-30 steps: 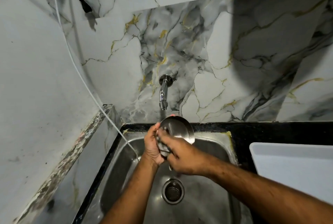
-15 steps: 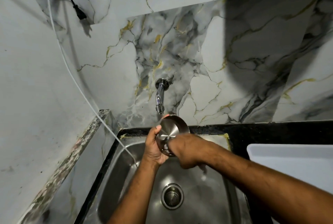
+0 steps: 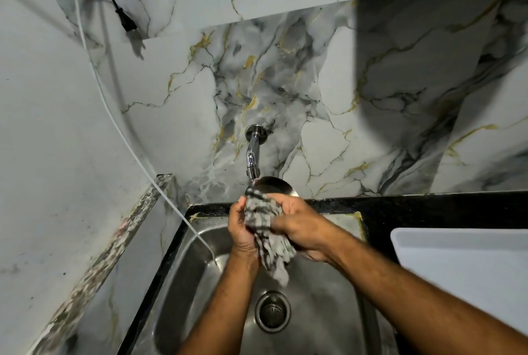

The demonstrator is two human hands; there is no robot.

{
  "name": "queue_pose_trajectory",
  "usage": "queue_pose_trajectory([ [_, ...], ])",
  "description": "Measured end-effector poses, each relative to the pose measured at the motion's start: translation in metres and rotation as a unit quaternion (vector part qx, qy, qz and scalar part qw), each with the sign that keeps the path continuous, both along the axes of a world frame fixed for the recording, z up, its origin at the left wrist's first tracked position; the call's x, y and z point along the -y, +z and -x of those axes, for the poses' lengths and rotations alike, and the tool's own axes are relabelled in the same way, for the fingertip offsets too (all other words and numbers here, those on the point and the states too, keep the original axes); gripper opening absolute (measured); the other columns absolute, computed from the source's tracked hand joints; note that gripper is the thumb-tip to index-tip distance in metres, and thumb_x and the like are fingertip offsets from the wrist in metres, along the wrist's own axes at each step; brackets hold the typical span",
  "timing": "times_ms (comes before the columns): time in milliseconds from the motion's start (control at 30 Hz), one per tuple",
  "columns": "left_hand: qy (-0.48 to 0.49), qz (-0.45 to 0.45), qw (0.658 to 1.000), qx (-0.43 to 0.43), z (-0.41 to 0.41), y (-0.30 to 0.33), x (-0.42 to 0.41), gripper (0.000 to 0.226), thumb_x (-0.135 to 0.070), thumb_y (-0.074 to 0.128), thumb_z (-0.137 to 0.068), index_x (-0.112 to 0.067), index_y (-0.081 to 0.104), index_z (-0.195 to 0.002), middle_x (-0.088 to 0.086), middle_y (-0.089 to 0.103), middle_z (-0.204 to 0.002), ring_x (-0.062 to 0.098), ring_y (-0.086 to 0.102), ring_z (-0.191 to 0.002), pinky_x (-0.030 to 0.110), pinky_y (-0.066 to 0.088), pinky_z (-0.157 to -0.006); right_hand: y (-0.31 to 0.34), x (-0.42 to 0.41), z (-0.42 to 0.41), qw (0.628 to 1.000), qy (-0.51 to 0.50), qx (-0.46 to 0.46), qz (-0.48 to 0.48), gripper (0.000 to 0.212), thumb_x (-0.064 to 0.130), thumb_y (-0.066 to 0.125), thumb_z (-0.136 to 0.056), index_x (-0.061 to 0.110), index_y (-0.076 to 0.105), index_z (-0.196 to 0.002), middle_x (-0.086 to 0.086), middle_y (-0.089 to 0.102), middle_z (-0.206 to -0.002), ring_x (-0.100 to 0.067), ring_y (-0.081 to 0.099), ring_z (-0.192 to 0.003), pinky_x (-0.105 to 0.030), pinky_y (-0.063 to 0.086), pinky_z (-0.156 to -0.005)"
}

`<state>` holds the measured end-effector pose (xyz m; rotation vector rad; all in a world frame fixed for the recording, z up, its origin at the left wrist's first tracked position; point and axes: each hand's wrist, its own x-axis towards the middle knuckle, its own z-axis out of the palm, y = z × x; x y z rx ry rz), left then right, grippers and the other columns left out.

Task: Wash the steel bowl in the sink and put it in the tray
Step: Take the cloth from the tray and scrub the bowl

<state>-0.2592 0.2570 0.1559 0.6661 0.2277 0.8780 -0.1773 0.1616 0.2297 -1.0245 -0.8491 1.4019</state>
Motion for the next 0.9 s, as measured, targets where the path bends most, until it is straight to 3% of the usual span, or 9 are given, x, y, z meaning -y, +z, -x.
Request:
queue_pose_trajectory([
  [100, -0.025, -0.004, 0.999, -0.035, 0.005, -0.004, 0.0, 0.047, -0.047, 0.059, -0.08, -0.004, 0.075, -0.089, 0.015, 0.076, -0.085, 0.03, 0.072, -0.086, 0.04, 0.06, -0.075, 0.012, 0.014, -0.02, 0.938, 0.1, 0.331, 0.003, 0.045, -0.009, 0.059, -0.086, 0.027, 0.071, -0.111, -0.004, 0.077, -0.093, -0.018, 0.074, -0.072, -0.032, 0.06, -0.06],
  [200, -0.012, -0.004, 1.0, -0.024, 0.009, -0.003, 0.0, 0.046, -0.043, 0.053, -0.083, -0.005, 0.074, -0.1, 0.016, 0.075, -0.095, 0.033, 0.07, -0.094, 0.044, 0.058, -0.08, 0.02, 0.018, -0.03, 0.688, 0.129, 0.709, -0.086, 0.034, 0.005, 0.065, -0.084, 0.028, 0.069, -0.108, 0.001, 0.074, -0.094, -0.016, 0.069, -0.078, -0.03, 0.056, -0.065],
  [300, -0.05, -0.009, 0.998, -0.03, 0.011, 0.004, -0.001, 0.048, -0.041, 0.046, -0.091, -0.005, 0.068, -0.112, 0.018, 0.072, -0.107, 0.034, 0.065, -0.106, 0.048, 0.054, -0.089, 0.012, 0.02, -0.033, 0.463, 0.127, 0.862, -0.164, 0.014, 0.016, 0.06, -0.092, 0.016, 0.066, -0.105, -0.005, 0.072, -0.094, -0.026, 0.067, -0.088, -0.043, 0.055, -0.086],
  [400, -0.066, 0.015, 0.997, 0.025, 0.017, -0.004, -0.009, 0.05, -0.043, 0.044, -0.092, -0.006, 0.069, -0.113, 0.018, 0.073, -0.108, 0.033, 0.066, -0.104, 0.047, 0.054, -0.087, 0.002, 0.025, -0.048, 0.377, 0.065, 0.897, -0.22, 0.032, 0.019, 0.047, -0.096, 0.01, 0.06, -0.125, -0.013, 0.067, -0.124, -0.032, 0.061, -0.113, -0.048, 0.044, -0.103],
  [467, -0.093, 0.038, 0.992, 0.075, 0.023, -0.013, -0.011, 0.061, -0.051, 0.04, -0.092, -0.003, 0.062, -0.123, 0.023, 0.068, -0.117, 0.04, 0.06, -0.112, 0.056, 0.047, -0.093, -0.008, 0.031, -0.056, 0.453, -0.077, 0.851, -0.255, 0.042, 0.012, 0.057, -0.089, 0.005, 0.059, -0.131, -0.017, 0.064, -0.132, -0.034, 0.06, -0.119, -0.051, 0.047, -0.103],
  [567, -0.165, 0.014, 0.981, 0.104, 0.027, -0.019, -0.003, 0.071, -0.057, 0.03, -0.093, -0.003, 0.042, -0.138, 0.028, 0.052, -0.137, 0.047, 0.043, -0.129, 0.067, 0.029, -0.103, -0.023, 0.028, -0.044, 0.71, -0.311, 0.615, -0.143, 0.064, -0.017, 0.065, -0.074, 0.005, 0.058, -0.134, -0.014, 0.064, -0.134, -0.03, 0.061, -0.12, -0.044, 0.047, -0.107],
  [667, -0.105, 0.045, 0.993, 0.034, 0.026, -0.022, 0.007, 0.056, -0.047, 0.048, -0.086, -0.006, 0.064, -0.12, 0.023, 0.066, -0.118, 0.041, 0.061, -0.111, 0.059, 0.046, -0.094, -0.018, 0.015, -0.037, 0.897, -0.259, 0.359, -0.019, 0.064, -0.017, 0.047, -0.086, 0.016, 0.052, -0.141, -0.002, 0.057, -0.142, -0.015, 0.065, -0.106, -0.028, 0.056, -0.091],
  [767, 0.0, 0.046, 0.998, -0.047, 0.024, -0.021, 0.011, 0.035, -0.037, 0.061, -0.074, -0.012, 0.077, -0.093, 0.013, 0.075, -0.093, 0.033, 0.071, -0.09, 0.049, 0.056, -0.08, -0.02, 0.016, -0.037, 0.958, -0.197, 0.206, 0.016, 0.064, -0.016, 0.043, -0.092, 0.024, 0.051, -0.141, 0.003, 0.059, -0.136, -0.009, 0.064, -0.082, -0.012, 0.053, -0.056],
  [900, 0.142, 0.128, 0.978, -0.085, 0.02, -0.018, 0.005, 0.023, -0.026, 0.058, -0.073, -0.017, 0.077, -0.061, 0.008, 0.074, -0.071, 0.026, 0.074, -0.066, 0.046, 0.06, -0.062, -0.034, 0.033, -0.027, 0.936, -0.222, 0.272, -0.01, 0.064, -0.012, 0.046, -0.093, 0.024, 0.043, -0.147, 0.01, 0.053, -0.143, -0.009, 0.055, -0.124, -0.017, 0.046, -0.102],
])
